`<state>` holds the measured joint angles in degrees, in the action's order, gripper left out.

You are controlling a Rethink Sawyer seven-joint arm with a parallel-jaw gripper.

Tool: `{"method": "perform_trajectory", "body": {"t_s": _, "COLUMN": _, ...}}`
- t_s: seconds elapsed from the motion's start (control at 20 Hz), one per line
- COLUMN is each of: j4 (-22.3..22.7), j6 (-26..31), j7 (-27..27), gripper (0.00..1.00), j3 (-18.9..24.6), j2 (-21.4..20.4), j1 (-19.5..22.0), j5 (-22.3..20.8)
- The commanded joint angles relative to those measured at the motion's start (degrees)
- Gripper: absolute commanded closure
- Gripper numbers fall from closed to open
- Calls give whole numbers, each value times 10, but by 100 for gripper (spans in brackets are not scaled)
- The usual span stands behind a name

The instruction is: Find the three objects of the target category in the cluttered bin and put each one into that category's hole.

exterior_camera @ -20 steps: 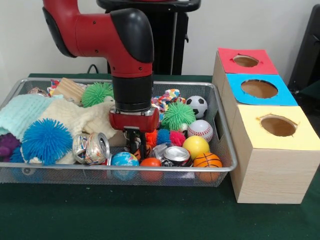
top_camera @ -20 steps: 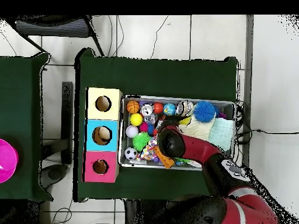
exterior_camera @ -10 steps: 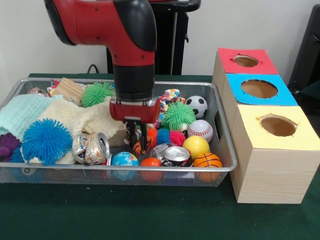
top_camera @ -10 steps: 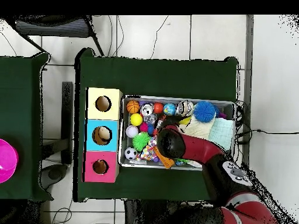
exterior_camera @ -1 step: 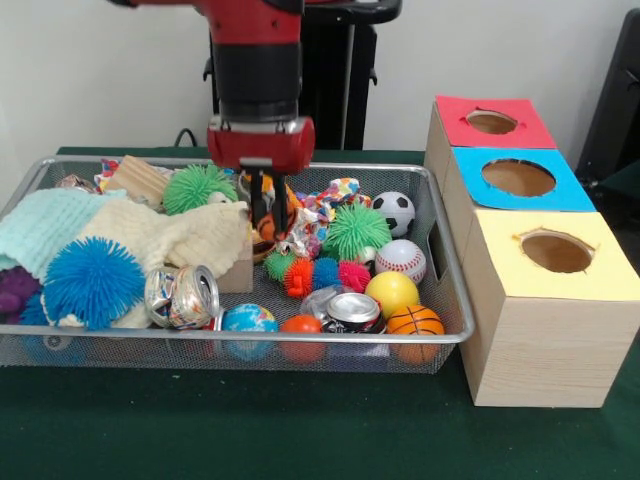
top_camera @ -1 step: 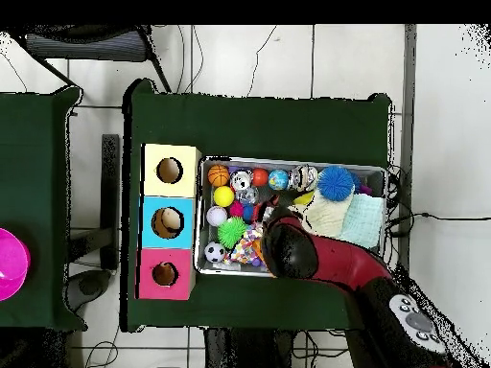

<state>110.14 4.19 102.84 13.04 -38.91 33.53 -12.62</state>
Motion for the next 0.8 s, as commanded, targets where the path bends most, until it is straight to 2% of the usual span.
{"method": "perform_trajectory", "body": {"t_s": 0.05, "j4": 115, "j6": 41, "j7": 107, "gripper": 100, "j3": 70, "j2": -88, "j1": 8, "j5": 36}}
{"method": "perform_trajectory", "body": {"t_s": 0.2, "j4": 148, "j6": 30, "j7": 130, "gripper": 100, "j3": 70, "j2": -112, "j1": -1, "j5": 57}}
{"method": "perform_trajectory", "body": {"t_s": 0.4, "j4": 177, "j6": 5, "j7": 158, "gripper": 100, "j3": 50, "j2": -136, "j1": -32, "j5": 82}}
{"method": "perform_trajectory", "body": {"t_s": 0.8, "j4": 222, "j6": -39, "j7": 196, "gripper": 100, "j3": 16, "j2": -155, "j1": -101, "j5": 142}}
